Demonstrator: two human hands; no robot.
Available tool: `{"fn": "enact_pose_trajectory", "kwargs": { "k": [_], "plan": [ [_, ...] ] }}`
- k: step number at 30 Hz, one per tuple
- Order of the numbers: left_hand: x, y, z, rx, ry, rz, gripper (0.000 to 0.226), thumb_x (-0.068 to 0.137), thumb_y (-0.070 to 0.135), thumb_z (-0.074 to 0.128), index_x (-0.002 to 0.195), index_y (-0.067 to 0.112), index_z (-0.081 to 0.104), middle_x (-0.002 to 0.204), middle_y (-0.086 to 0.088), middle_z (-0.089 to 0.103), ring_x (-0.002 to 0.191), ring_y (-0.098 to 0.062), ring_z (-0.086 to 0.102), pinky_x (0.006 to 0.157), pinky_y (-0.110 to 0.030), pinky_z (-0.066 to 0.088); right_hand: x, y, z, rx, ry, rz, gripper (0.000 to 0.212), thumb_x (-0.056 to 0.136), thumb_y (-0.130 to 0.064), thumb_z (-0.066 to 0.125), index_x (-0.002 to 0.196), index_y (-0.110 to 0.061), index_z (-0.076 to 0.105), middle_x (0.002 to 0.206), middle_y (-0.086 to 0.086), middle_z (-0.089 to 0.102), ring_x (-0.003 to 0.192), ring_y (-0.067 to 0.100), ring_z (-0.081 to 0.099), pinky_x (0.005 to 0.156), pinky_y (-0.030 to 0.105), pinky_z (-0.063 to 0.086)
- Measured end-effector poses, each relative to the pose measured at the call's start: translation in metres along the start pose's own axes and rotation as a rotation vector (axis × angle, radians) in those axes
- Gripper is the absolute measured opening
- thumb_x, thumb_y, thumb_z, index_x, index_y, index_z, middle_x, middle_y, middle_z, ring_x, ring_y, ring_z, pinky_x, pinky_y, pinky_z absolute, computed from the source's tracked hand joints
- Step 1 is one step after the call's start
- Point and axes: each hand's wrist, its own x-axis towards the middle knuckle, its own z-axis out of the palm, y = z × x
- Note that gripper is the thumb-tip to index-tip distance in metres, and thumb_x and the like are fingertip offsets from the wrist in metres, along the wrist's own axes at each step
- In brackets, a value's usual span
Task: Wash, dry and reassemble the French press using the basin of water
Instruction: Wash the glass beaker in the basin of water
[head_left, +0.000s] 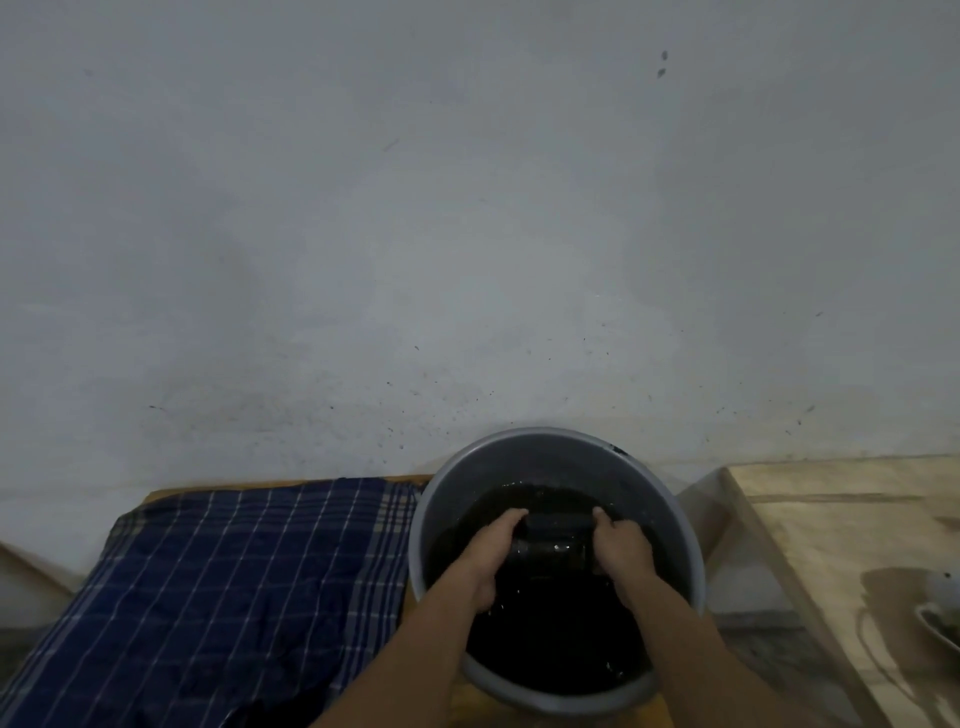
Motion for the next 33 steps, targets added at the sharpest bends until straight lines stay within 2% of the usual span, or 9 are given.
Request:
{"fn": "enact_pose_trajectory", "kwargs": {
  "k": [3, 6, 8, 11, 14, 17, 22, 25, 33],
  "plan": [
    [0.000, 0.002, -0.001, -0.046, 0.085, 0.064, 0.044, 0.092, 0.042, 0.052, 0.129, 0.018, 0.048, 0.117, -0.016, 0.062, 0.103, -0.032, 0.061, 0.088, -0.047, 0.055, 0.004, -0.001, 0.002, 0.151, -0.121, 0.064, 0.027, 0.098, -0.020, 0.046, 0.083, -0.002, 0.061, 0.082, 0.017, 0.063, 0.077, 0.031, 0.061, 0.072, 0.038, 0.053],
    [-0.001, -0.001, -0.007, -0.083, 0.143, -0.106, 0.043, 0.096, 0.051, 0.042, 0.119, 0.015, 0.047, 0.118, -0.015, 0.053, 0.102, -0.032, 0.051, 0.088, -0.045, 0.050, 0.006, 0.002, 0.006, 0.135, -0.192, -0.002, 0.007, 0.090, -0.013, 0.057, 0.088, -0.010, 0.064, 0.091, 0.011, 0.063, 0.086, 0.025, 0.060, 0.081, 0.034, 0.049],
    [-0.001, 0.000, -0.006, -0.079, 0.137, -0.096, 0.056, 0.093, 0.060, 0.043, 0.121, 0.012, 0.048, 0.118, -0.015, 0.057, 0.103, -0.031, 0.055, 0.095, -0.043, 0.048, 0.004, 0.004, 0.005, 0.094, -0.168, -0.035, 0.020, 0.092, -0.026, 0.059, 0.095, -0.008, 0.069, 0.095, 0.010, 0.066, 0.094, 0.026, 0.061, 0.090, 0.035, 0.048],
    [0.005, -0.001, 0.000, 0.007, 0.093, 0.044, 0.065, 0.090, 0.057, 0.051, 0.139, 0.015, 0.044, 0.123, -0.013, 0.059, 0.108, -0.030, 0.059, 0.100, -0.044, 0.048, 0.003, 0.004, 0.000, -0.013, -0.074, -0.039, 0.040, 0.098, -0.035, 0.048, 0.090, -0.001, 0.067, 0.083, 0.011, 0.062, 0.082, 0.025, 0.058, 0.077, 0.030, 0.043],
    [0.003, 0.000, -0.002, 0.022, 0.136, 0.136, 0.043, 0.096, 0.038, 0.053, 0.134, 0.018, 0.048, 0.121, -0.011, 0.057, 0.100, -0.026, 0.058, 0.087, -0.041, 0.051, 0.003, 0.000, 0.003, 0.004, -0.087, 0.007, 0.031, 0.100, -0.023, 0.040, 0.088, -0.002, 0.059, 0.081, 0.014, 0.057, 0.072, 0.022, 0.052, 0.069, 0.031, 0.039],
    [-0.002, 0.001, -0.006, -0.068, 0.130, -0.032, 0.034, 0.096, 0.043, 0.050, 0.120, 0.019, 0.050, 0.115, -0.012, 0.054, 0.103, -0.030, 0.051, 0.083, -0.044, 0.048, 0.006, -0.001, 0.006, 0.031, -0.132, -0.023, 0.022, 0.097, -0.023, 0.049, 0.095, -0.006, 0.062, 0.099, 0.015, 0.061, 0.091, 0.028, 0.056, 0.081, 0.031, 0.041],
    [0.004, -0.003, -0.001, 0.053, 0.003, 0.015, 0.068, 0.074, 0.030, 0.077, 0.133, 0.023, 0.043, 0.122, -0.012, 0.061, 0.105, -0.030, 0.062, 0.088, -0.043, 0.055, 0.000, 0.000, 0.002, -0.071, -0.037, 0.026, 0.042, 0.099, -0.033, 0.043, 0.087, -0.002, 0.067, 0.078, 0.013, 0.066, 0.072, 0.024, 0.063, 0.066, 0.029, 0.048],
    [0.008, -0.006, 0.000, 0.085, 0.018, 0.129, 0.070, 0.078, 0.018, 0.075, 0.139, 0.020, 0.040, 0.125, -0.009, 0.061, 0.103, -0.023, 0.061, 0.086, -0.037, 0.052, 0.004, 0.000, 0.003, -0.006, -0.034, 0.071, 0.040, 0.099, -0.029, 0.041, 0.098, 0.002, 0.065, 0.084, 0.018, 0.070, 0.079, 0.030, 0.068, 0.080, 0.040, 0.056],
    [-0.004, -0.005, -0.003, 0.286, 0.096, -0.063, 0.089, 0.078, 0.077, 0.049, 0.145, 0.021, 0.031, 0.128, -0.010, 0.055, 0.097, -0.024, 0.063, 0.080, -0.032, 0.051, -0.001, -0.007, 0.001, 0.035, -0.084, -0.029, 0.041, 0.095, -0.045, 0.049, 0.085, -0.008, 0.065, 0.085, 0.009, 0.063, 0.085, 0.025, 0.058, 0.083, 0.032, 0.044]
  ]
}}
